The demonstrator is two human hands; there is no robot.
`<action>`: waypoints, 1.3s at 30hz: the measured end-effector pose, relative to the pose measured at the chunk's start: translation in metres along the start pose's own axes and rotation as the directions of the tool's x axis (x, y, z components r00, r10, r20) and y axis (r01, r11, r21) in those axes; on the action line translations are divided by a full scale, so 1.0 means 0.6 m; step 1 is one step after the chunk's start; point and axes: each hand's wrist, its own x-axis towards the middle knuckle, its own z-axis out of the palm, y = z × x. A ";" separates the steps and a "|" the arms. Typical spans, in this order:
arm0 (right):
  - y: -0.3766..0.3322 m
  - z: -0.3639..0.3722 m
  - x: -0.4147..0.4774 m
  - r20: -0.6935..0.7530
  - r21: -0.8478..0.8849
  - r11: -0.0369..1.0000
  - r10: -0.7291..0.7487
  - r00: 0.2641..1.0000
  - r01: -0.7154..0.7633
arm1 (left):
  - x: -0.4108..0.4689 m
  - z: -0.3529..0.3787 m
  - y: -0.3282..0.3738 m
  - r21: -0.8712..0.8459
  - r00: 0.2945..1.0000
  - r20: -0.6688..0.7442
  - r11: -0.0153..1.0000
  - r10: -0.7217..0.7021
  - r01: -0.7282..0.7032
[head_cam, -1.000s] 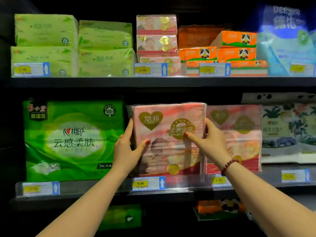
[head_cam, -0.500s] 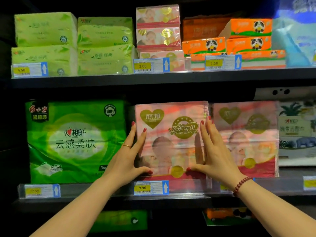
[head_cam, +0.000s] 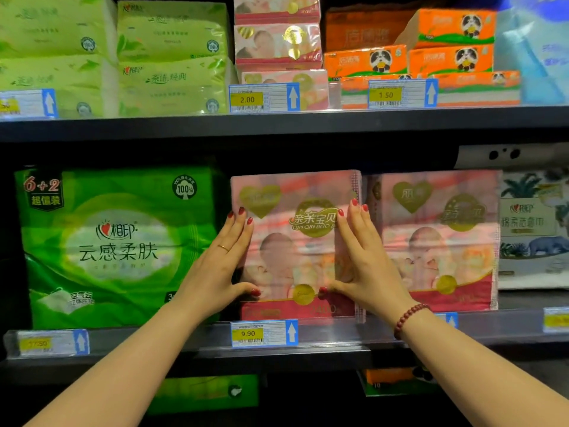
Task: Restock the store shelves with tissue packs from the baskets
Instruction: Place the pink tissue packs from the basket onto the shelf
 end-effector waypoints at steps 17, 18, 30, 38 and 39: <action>0.023 0.033 0.027 0.001 -0.096 0.993 0.064 0.998 -0.064 | 0.025 0.034 0.003 0.045 0.986 0.076 0.988 -0.151 0.148; 0.024 0.034 0.027 0.001 -0.095 0.993 0.065 0.998 -0.065 | 0.024 0.035 0.002 0.042 0.985 0.078 0.987 -0.155 0.152; -0.008 0.013 0.015 -0.024 -0.189 0.978 0.084 0.996 -0.087 | 0.007 -0.001 0.031 0.134 0.992 0.034 0.984 -0.125 0.119; -0.147 0.029 -0.040 -0.055 0.182 0.973 -0.135 0.989 0.143 | -0.114 -0.103 0.046 0.269 0.991 -0.056 0.954 -0.119 0.130; -0.167 0.037 -0.048 -0.050 0.225 0.959 -0.165 0.985 0.172 | -0.143 -0.115 0.046 0.288 0.988 -0.060 0.945 -0.143 0.154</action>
